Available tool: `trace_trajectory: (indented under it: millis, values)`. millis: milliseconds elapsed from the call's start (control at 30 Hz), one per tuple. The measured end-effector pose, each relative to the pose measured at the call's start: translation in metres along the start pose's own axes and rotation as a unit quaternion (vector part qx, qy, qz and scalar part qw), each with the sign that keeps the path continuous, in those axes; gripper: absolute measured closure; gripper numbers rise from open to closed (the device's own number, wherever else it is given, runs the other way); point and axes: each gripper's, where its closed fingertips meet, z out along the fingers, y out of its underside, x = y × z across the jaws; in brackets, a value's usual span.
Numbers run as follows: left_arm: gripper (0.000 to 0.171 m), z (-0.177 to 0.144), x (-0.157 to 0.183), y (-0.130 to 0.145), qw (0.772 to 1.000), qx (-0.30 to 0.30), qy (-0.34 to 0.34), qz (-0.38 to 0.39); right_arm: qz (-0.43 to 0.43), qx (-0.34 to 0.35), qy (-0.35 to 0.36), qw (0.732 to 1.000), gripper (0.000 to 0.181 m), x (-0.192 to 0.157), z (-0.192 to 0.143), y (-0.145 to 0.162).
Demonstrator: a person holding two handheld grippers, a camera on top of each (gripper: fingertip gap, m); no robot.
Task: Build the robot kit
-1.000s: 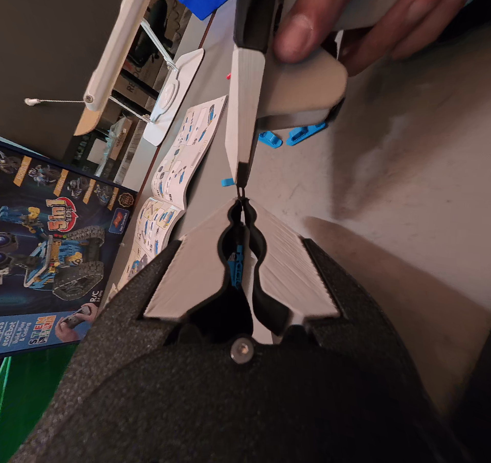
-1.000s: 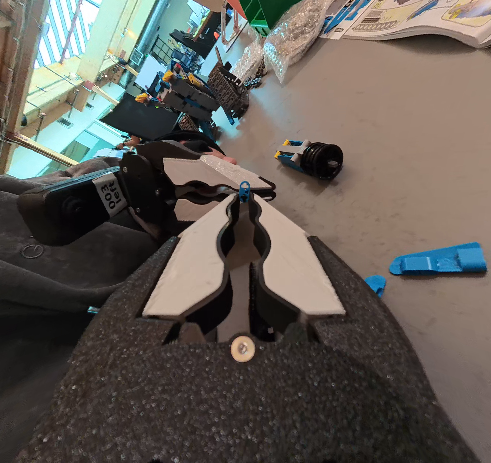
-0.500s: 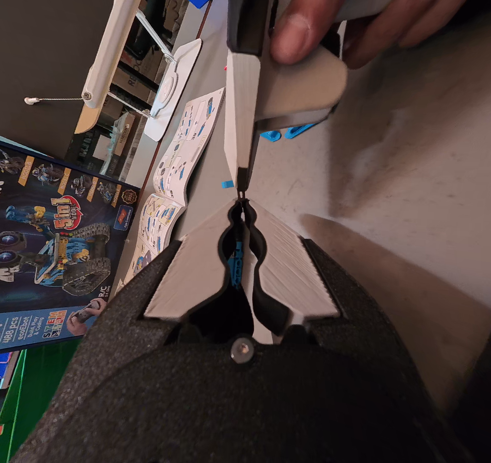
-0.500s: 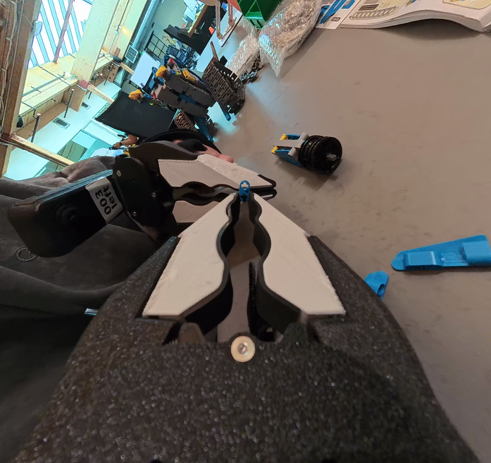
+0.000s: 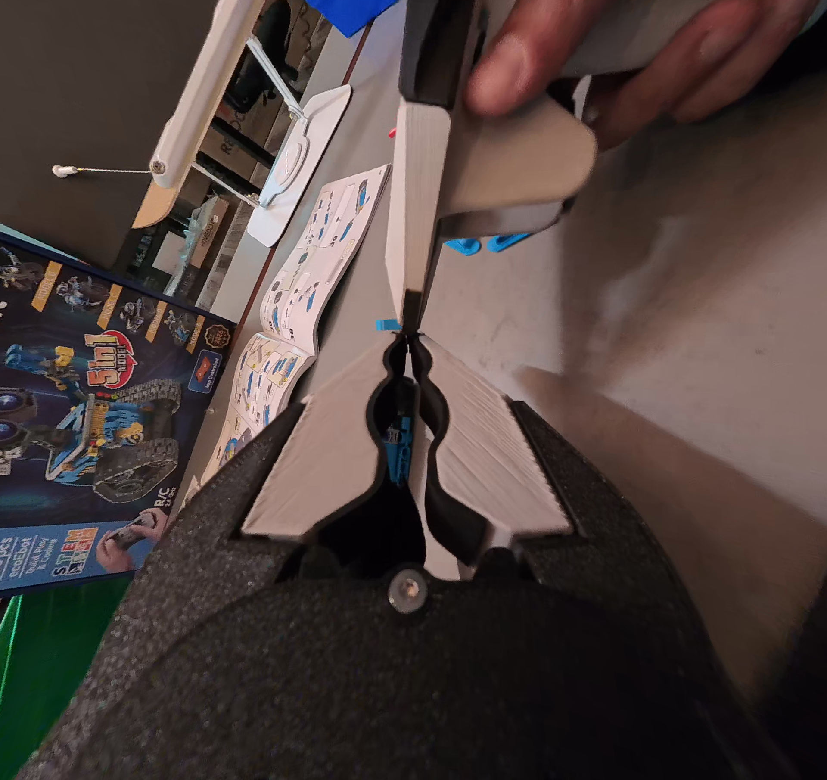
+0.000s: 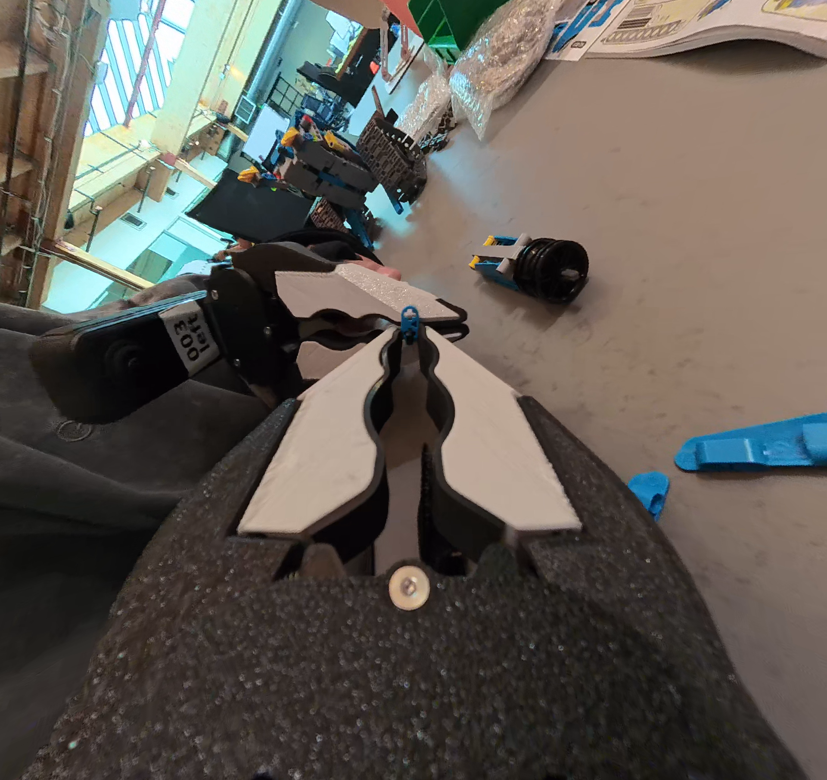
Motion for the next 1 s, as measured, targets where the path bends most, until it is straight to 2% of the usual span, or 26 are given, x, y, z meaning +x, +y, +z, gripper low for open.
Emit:
trace_trajectory:
  millis: [133, 233, 500, 600, 667, 733, 800, 867, 900, 1000]
  values:
    - [0.171, 0.001, -0.005, 0.009, 1.0, -0.012, 0.002, -0.018, -0.009, 0.015, -0.009, 1.0, 0.169, 0.0, -0.017, -0.009]
    - [0.171, 0.001, -0.005, 0.009, 1.0, -0.012, 0.006, -0.023, -0.008, 0.027, 0.015, 0.999, 0.166, 0.01, -0.025, -0.014]
    - [0.171, 0.002, 0.003, 0.005, 0.999, -0.005, 0.03, -0.027, -0.05, -0.013, 0.026, 0.998, 0.167, 0.005, -0.007, 0.0]
    - [0.171, 0.0, 0.005, 0.001, 0.999, 0.007, 0.034, -0.028, -0.062, -0.014, 0.025, 0.998, 0.178, 0.001, -0.005, 0.0]
    - [0.171, 0.001, 0.006, 0.0, 0.999, 0.009, 0.037, -0.028, -0.061, -0.016, 0.025, 0.998, 0.179, 0.001, -0.005, 0.0]
    - [0.17, 0.001, 0.009, -0.001, 0.997, 0.019, 0.051, -0.046, -0.058, -0.025, 0.03, 0.998, 0.179, 0.003, -0.007, 0.003]
    - [0.164, -0.001, 0.01, -0.004, 0.99, 0.039, 0.087, -0.106, -0.056, -0.019, 0.024, 0.998, 0.18, 0.001, -0.009, 0.0]
    - [0.145, -0.006, 0.008, -0.01, 0.967, 0.069, 0.143, -0.2, -0.061, 0.006, 0.015, 0.998, 0.18, -0.003, -0.016, -0.009]
    - [0.142, -0.011, 0.006, -0.017, 0.945, 0.095, 0.18, -0.255, -0.064, 0.018, 0.002, 0.998, 0.18, -0.008, -0.02, -0.013]
    - [0.142, -0.033, -0.004, -0.046, 0.843, 0.193, 0.298, -0.404, -0.085, 0.037, -0.038, 0.995, 0.181, -0.027, -0.024, -0.02]
